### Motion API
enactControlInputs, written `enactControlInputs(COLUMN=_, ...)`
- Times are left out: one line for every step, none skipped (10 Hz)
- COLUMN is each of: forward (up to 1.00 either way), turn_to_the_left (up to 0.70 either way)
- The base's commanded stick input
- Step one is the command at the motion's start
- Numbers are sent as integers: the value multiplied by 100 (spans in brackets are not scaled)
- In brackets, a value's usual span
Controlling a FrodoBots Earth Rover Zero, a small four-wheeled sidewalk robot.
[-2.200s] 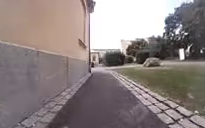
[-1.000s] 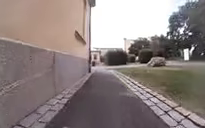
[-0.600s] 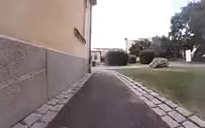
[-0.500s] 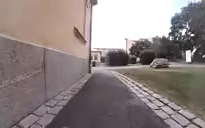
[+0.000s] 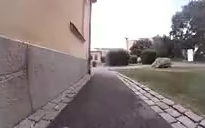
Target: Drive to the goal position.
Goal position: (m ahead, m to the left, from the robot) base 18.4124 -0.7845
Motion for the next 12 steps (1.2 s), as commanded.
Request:
enactControlInputs(forward=70, turn_to_the_left=0)
enactControlInputs(forward=70, turn_to_the_left=0)
enactControlInputs(forward=70, turn_to_the_left=0)
enactControlInputs(forward=70, turn_to_the_left=0)
enactControlInputs(forward=70, turn_to_the_left=0)
enactControlInputs(forward=70, turn_to_the_left=0)
enactControlInputs(forward=70, turn_to_the_left=0)
enactControlInputs(forward=70, turn_to_the_left=0)
enactControlInputs(forward=70, turn_to_the_left=0)
enactControlInputs(forward=70, turn_to_the_left=0)
enactControlInputs(forward=70, turn_to_the_left=0)
enactControlInputs(forward=70, turn_to_the_left=0)
